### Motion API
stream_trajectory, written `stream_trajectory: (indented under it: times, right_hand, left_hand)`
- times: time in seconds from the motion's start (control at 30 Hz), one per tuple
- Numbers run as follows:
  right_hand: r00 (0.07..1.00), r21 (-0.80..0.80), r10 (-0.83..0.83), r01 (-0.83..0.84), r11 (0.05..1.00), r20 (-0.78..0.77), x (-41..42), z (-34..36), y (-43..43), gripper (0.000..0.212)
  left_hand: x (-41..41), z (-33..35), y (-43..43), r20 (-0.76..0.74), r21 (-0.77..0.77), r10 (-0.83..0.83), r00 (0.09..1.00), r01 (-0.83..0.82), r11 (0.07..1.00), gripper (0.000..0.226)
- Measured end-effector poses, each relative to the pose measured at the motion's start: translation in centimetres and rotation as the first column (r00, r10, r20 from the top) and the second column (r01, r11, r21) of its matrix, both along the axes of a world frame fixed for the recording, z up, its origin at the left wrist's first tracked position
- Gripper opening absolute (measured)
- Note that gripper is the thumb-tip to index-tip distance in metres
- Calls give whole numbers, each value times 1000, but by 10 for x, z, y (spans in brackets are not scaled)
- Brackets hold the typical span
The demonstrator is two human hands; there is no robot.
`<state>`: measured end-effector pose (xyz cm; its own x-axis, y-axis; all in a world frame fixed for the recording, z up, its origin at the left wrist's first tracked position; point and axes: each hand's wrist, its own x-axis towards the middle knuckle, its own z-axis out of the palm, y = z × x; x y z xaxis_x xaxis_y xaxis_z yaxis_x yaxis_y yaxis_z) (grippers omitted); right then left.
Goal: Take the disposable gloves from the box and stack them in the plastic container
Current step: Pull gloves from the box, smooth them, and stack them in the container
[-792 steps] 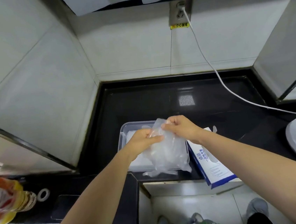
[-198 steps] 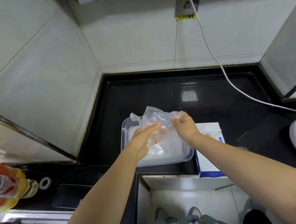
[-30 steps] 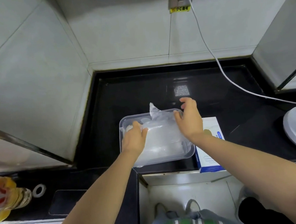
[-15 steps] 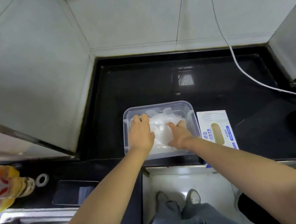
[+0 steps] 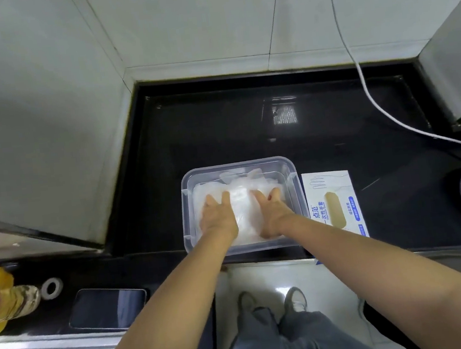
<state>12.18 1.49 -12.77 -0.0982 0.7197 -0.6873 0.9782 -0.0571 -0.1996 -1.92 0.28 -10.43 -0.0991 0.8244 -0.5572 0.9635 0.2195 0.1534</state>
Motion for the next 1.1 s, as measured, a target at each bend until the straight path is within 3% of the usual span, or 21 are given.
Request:
stream_trajectory:
  times: [0.1,0.2,0.3,0.43,0.57,0.83,1.1]
  right_hand:
    - [1000,38,10,-9,999,-27,-4,-13,0,116]
    - [1000,93,-1,4,996,-24,-3,-19,4,111]
    - [996,99,-44,51,994,-78,3,-15,12,98]
    - [1000,120,19,-16,993,-21,4,-19,23,110]
    - [999,56,-30,31,998,-26,6,-8,26,114]
    - [995,44,-82,84,995,-48,17,9,2,100]
    - [994,55,-92,95,994,-57,16,29,-26,88]
  left_hand:
    - [2,-8,-4,27,-48,-41,999,43,998,103]
    - [0,-14,3,64,-89,-50,997,56,994,109]
    - [-2,-15,12,80,-97,-68,995,75,992,108]
    - [1,-13,23,74,-77,-104,992,110,991,105]
    - [3,-8,28,54,-69,-131,990,134,989,102]
    - [7,11,11,86,-41,-212,973,216,975,99]
    - [8,21,-15,75,10,-248,966,248,969,81]
